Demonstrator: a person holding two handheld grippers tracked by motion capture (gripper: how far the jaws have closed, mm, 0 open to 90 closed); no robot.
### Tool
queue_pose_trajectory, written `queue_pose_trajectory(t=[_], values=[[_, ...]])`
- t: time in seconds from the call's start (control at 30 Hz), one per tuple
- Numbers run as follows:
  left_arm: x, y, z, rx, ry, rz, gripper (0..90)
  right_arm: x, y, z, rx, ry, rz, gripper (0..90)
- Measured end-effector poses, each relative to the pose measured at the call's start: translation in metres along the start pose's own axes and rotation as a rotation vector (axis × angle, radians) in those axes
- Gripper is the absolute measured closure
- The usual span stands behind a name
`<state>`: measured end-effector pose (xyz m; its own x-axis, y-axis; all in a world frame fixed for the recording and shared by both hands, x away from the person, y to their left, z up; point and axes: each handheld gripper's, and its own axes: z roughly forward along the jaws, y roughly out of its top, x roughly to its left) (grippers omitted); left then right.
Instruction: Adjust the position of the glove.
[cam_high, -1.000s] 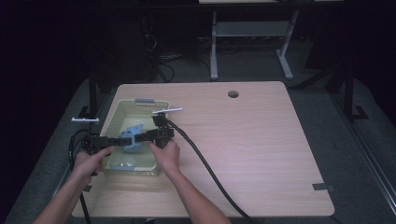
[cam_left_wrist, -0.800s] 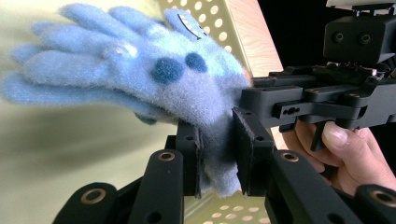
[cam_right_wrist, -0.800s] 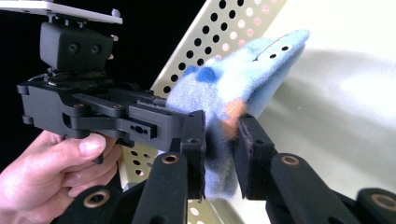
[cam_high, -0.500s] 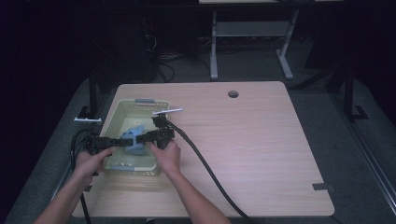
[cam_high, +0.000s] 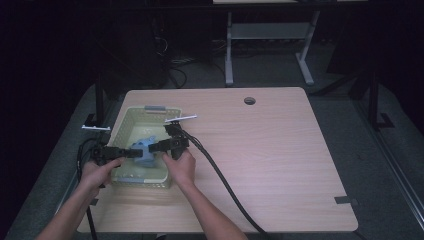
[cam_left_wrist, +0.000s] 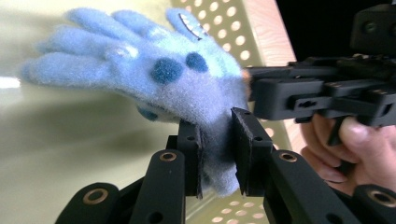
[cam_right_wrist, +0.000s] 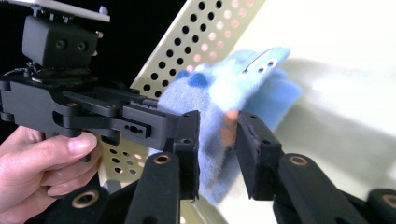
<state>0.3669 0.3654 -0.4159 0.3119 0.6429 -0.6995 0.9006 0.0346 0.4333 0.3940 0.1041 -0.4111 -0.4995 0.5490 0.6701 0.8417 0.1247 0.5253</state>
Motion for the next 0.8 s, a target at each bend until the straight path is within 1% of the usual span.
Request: queue_pose_trajectory(t=[0.03, 0.07, 0.1, 0.13, 0.17, 0.2, 0.23, 0.27, 0.3, 0.33, 0.37, 0.4, 0.47, 0.5, 0.53, 0.57, 0.6, 0.67, 0.7, 0.73, 0.8], values=[[-0.002, 0.001, 0.001, 0.017, 0.028, -0.001, 73.9, -0.001, 0.0, -0.002, -0.009, -0.009, 0.001, 67.8], [-0.004, 0.002, 0.002, 0.044, 0.063, 0.007, 73.9, -0.001, 0.0, -0.004, -0.016, -0.01, 0.004, 66.7], [-0.005, 0.003, 0.004, 0.066, 0.089, 0.018, 73.8, -0.001, 0.0, -0.006, -0.02, -0.013, 0.002, 66.1], [-0.005, 0.005, 0.006, 0.087, 0.106, 0.016, 73.9, -0.002, 0.0, -0.008, -0.025, -0.015, -0.003, 65.9], [-0.005, 0.007, 0.008, 0.12, 0.124, 0.026, 73.8, -0.001, 0.0, -0.011, -0.029, -0.019, -0.011, 66.0], [-0.006, 0.007, 0.01, 0.135, 0.135, 0.008, 73.8, -0.001, 0.0, -0.011, -0.029, -0.019, -0.011, 66.0], [-0.005, 0.008, 0.012, 0.152, 0.148, 0.015, 73.8, 0.0, 0.0, -0.013, -0.032, -0.022, -0.018, 66.1], [-0.006, 0.009, 0.014, 0.177, 0.164, 0.005, 73.7, 0.001, 0.0, -0.015, -0.035, -0.023, -0.022, 66.1], [-0.006, 0.01, 0.016, 0.2, 0.183, 0.018, 73.4, 0.001, 0.0, -0.019, -0.041, -0.02, -0.029, 66.2], [-0.008, 0.01, 0.018, 0.21, 0.206, 0.012, 73.4, 0.001, 0.0, -0.019, -0.041, -0.02, -0.029, 66.2], [-0.007, 0.012, 0.021, 0.239, 0.23, -0.007, 72.9, 0.002, 0.001, -0.022, -0.049, -0.019, -0.031, 66.3], [-0.007, 0.012, 0.021, 0.239, 0.23, -0.007, 72.4, 0.002, 0.001, -0.022, -0.049, -0.019, -0.031, 66.3], [-0.006, 0.013, 0.022, 0.267, 0.246, -0.006, 71.8, 0.003, 0.001, -0.025, -0.058, -0.016, -0.034, 66.3], [-0.006, 0.013, 0.024, 0.277, 0.258, -0.02, 70.4, 0.003, 0.001, -0.028, -0.064, -0.012, -0.042, 66.3], [-0.006, 0.013, 0.024, 0.277, 0.258, -0.02, 69.3, 0.003, 0.001, -0.028, -0.064, -0.012, -0.042, 66.3], [-0.007, 0.013, 0.025, 0.27, 0.268, -0.037, 68.2, 0.004, 0.0, -0.031, -0.069, -0.007, -0.038, 66.3], [-0.007, 0.013, 0.025, 0.27, 0.268, -0.037, 66.9, 0.004, 0.0, -0.031, -0.071, -0.006, -0.039, 66.3], [-0.007, 0.013, 0.025, 0.272, 0.289, -0.037, 64.9, 0.003, 0.0, -0.033, -0.082, 0.007, -0.041, 66.3], [-0.007, 0.013, 0.025, 0.272, 0.291, -0.038, 63.3, 0.002, 0.0, -0.033, -0.084, 0.007, -0.042, 66.3], [-0.007, 0.013, 0.025, 0.272, 0.291, -0.038, 61.4, 0.002, 0.0, -0.033, -0.084, 0.007, -0.042, 66.3], [-0.006, 0.013, 0.024, 0.269, 0.288, -0.038, 60.6, 0.003, -0.001, -0.034, -0.081, 0.011, -0.037, 66.3]])
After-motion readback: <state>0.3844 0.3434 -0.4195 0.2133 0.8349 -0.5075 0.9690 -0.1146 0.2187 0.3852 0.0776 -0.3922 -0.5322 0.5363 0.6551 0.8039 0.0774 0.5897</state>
